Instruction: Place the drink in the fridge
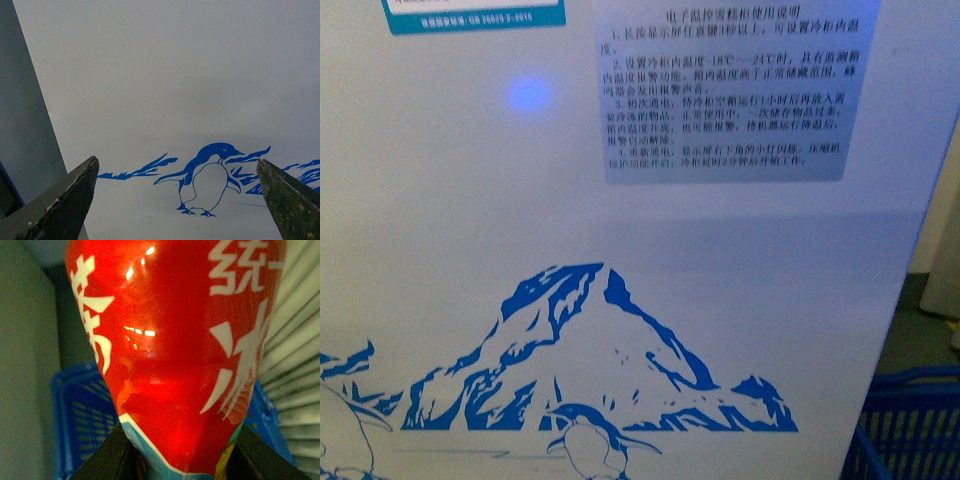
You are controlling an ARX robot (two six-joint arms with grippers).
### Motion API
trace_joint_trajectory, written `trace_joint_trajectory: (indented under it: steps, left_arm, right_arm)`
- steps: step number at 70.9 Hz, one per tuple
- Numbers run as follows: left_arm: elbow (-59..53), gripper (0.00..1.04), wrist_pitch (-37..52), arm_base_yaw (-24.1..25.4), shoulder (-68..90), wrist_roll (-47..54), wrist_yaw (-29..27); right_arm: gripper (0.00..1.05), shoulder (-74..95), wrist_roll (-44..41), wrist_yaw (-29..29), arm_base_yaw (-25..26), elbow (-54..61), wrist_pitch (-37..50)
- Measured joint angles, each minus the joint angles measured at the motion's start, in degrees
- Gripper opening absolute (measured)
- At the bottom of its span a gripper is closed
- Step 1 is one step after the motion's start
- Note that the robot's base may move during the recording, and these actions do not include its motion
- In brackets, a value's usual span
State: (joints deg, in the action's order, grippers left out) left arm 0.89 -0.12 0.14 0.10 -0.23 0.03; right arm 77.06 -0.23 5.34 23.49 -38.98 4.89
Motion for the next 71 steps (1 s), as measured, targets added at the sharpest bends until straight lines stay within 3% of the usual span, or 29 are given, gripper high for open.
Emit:
trace_joint_trajectory:
  steps: [15, 33, 39, 57, 66, 71]
  left_arm:
    - [0.0, 0.97, 0.0, 0.0, 0.0, 0.0, 0.0]
    - [0.0, 0.97, 0.0, 0.0, 0.0, 0.0, 0.0]
    - [0.0, 0.97, 0.0, 0.0, 0.0, 0.0, 0.0]
    - [0.0, 0.97, 0.0, 0.0, 0.0, 0.0, 0.0]
    - [0.0, 0.97, 0.0, 0.0, 0.0, 0.0, 0.0]
    - [0.0, 0.97, 0.0, 0.0, 0.0, 0.0, 0.0]
  right_arm:
    - [0.36, -19.7, 3.9, -1.1, -3.1, -0.2, -8.2]
    - [0.36, -40.2, 6.1, -9.5, -9.2, 1.2, -19.7]
    - [0.36, -48.3, 6.3, -16.3, -13.4, 1.2, -25.0]
    - [0.36, -52.2, 5.4, -36.9, -29.9, 1.3, -20.7]
    - [0.36, -52.6, 5.0, -40.4, -33.0, 3.8, -19.3]
    - [0.36, -53.5, 5.1, -36.2, -30.7, 5.7, -18.5]
